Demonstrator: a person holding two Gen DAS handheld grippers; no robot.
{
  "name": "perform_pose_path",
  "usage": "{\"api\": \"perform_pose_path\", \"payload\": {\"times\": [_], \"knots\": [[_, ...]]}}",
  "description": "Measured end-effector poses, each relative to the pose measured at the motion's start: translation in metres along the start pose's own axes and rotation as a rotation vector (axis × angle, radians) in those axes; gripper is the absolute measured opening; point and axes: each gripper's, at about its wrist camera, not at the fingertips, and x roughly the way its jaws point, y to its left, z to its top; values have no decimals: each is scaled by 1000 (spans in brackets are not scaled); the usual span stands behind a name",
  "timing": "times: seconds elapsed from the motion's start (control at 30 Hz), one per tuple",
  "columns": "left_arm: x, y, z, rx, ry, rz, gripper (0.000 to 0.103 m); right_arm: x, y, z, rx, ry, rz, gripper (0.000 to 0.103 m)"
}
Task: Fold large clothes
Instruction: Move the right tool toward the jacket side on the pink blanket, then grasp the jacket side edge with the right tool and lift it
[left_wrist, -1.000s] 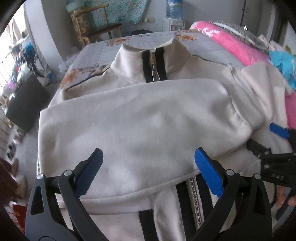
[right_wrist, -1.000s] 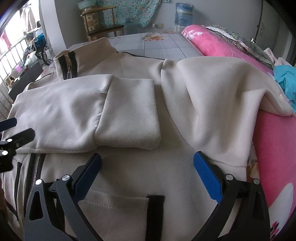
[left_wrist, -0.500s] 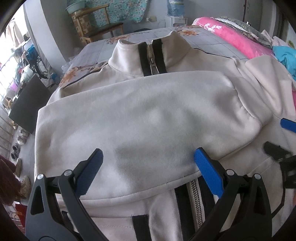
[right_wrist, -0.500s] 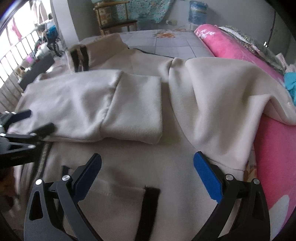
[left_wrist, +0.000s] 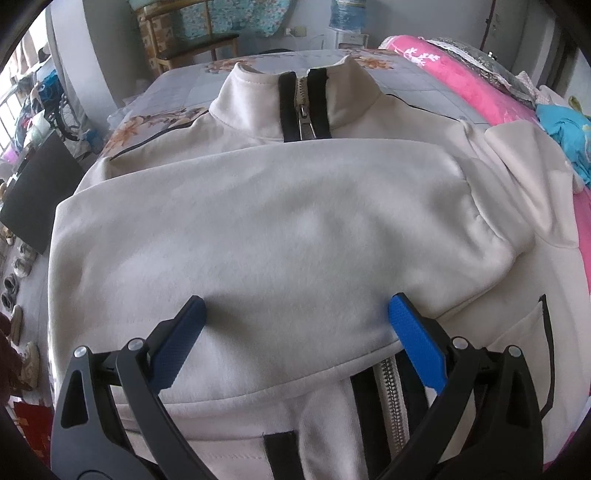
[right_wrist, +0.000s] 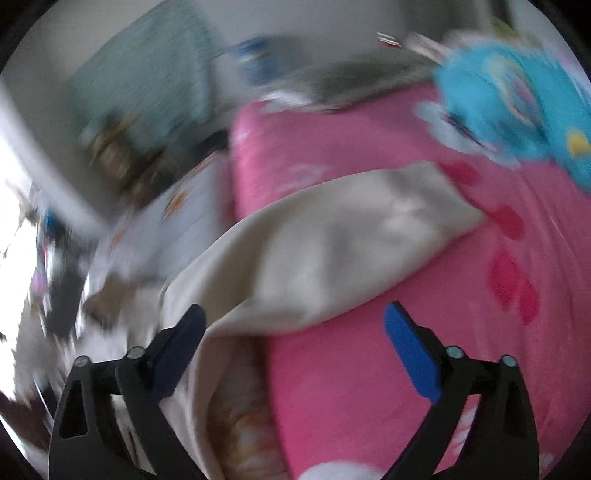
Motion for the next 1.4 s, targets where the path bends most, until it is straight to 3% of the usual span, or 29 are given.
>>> {"api": "perform_pose_path", "payload": {"times": [0.17, 0.33, 0.63, 0.8, 1.03, 1.3, 1.33, 1.4], "knots": [[-1, 0, -3, -1, -19, 1, 96, 23, -74, 34, 282, -1, 32, 77], [-1, 0, -4, -2, -27, -1, 96, 54, -110, 43, 435, 10, 7, 65], [-2, -2, -5, -13, -36, 8, 96, 80, -141, 51, 498, -18, -33, 42], [-3, -2, -5, -15, -40, 10, 96, 81, -141, 58, 458, -17, -105, 17], [-2, -2, -6, -17, -42, 10, 96, 79, -141, 62, 455, -16, -122, 17], [-3, -2, -6, -17, -46, 10, 96, 81, -171, 53, 670, 9, 42, 20], [-3, -2, -6, -17, -46, 10, 96, 81, -173, 52, 693, 11, 61, 22], [-3, -2, -6, -17, -45, 10, 96, 80, -177, 49, 745, 3, 126, 38]]}}
